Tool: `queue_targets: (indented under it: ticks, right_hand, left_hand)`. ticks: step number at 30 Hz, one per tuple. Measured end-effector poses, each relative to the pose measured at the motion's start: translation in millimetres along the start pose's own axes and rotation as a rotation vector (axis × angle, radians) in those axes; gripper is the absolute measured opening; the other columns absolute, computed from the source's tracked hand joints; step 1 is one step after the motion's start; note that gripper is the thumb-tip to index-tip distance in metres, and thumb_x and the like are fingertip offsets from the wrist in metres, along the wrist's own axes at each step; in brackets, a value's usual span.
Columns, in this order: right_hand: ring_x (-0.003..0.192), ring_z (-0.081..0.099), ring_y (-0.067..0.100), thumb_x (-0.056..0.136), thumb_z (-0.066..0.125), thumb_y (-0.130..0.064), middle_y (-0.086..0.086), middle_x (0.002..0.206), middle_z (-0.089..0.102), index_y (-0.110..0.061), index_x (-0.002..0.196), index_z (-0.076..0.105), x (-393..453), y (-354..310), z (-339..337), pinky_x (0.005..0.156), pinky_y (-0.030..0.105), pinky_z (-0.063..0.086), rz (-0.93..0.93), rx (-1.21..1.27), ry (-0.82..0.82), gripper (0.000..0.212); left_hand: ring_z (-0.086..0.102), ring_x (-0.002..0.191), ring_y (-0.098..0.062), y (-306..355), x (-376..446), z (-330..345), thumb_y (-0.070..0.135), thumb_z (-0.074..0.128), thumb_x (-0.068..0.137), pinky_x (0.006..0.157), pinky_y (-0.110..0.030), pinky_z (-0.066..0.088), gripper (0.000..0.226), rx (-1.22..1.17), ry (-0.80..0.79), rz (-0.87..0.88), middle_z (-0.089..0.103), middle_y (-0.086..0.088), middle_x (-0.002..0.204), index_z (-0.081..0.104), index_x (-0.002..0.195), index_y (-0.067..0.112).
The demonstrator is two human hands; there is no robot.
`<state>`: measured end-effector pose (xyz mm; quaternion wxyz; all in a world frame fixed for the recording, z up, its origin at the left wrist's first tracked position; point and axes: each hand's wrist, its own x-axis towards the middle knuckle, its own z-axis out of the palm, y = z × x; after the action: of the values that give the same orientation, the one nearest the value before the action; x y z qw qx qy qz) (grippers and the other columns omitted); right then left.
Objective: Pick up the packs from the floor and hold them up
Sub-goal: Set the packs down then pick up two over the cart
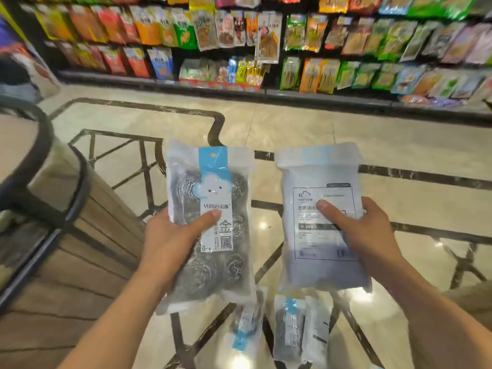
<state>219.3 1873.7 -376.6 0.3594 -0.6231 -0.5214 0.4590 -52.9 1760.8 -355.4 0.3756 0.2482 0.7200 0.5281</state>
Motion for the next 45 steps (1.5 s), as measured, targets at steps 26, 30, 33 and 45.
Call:
queue_targets:
  ticks: [26,30,33,45]
  right_hand:
    - [0.082,0.08,0.019,0.081,0.087,-0.034,-0.004,0.089,0.082,-0.023,0.098,0.077,-252.0,-343.9,84.1,0.083,0.049,0.064,-0.529,0.212,-0.755,0.023]
    - [0.079,0.079,0.016,0.077,0.089,-0.042,-0.007,0.089,0.081,-0.024,0.102,0.075,-298.2,-329.5,119.5,0.08,0.047,0.064,-0.552,0.165,-0.962,0.034]
    - [0.08,0.079,0.014,0.08,0.087,-0.037,-0.01,0.088,0.081,-0.031,0.094,0.073,-343.7,-317.6,134.5,0.076,0.041,0.065,-0.571,0.166,-1.138,0.02]
    - [0.087,0.079,0.014,0.083,0.086,-0.034,-0.007,0.094,0.082,-0.025,0.099,0.078,-556.2,-300.2,141.5,0.084,0.047,0.064,-0.699,0.183,-1.581,0.021]
  left_hand:
    - [0.08,0.073,-0.023,214.4,-326.8,-277.1,0.014,0.085,0.077,0.059,-0.03,0.06,0.021,-0.26,0.707,0.271,0.082,-0.008,0.084,0.079,0.097,0.011]
    - [0.079,0.07,-0.022,188.2,-391.2,-296.1,0.013,0.086,0.076,0.063,-0.034,0.063,0.022,-0.293,0.925,0.22,0.081,-0.007,0.081,0.078,0.096,0.011]
    - [0.08,0.076,-0.029,169.4,-445.0,-302.8,0.017,0.088,0.075,0.076,-0.043,0.062,0.028,-0.292,1.059,0.173,0.081,-0.011,0.086,0.078,0.101,0.012]
    - [0.079,0.089,-0.035,114.0,-674.7,-314.9,0.018,0.085,0.078,0.093,-0.057,0.058,0.034,-0.362,1.465,0.184,0.081,-0.014,0.097,0.076,0.11,0.011]
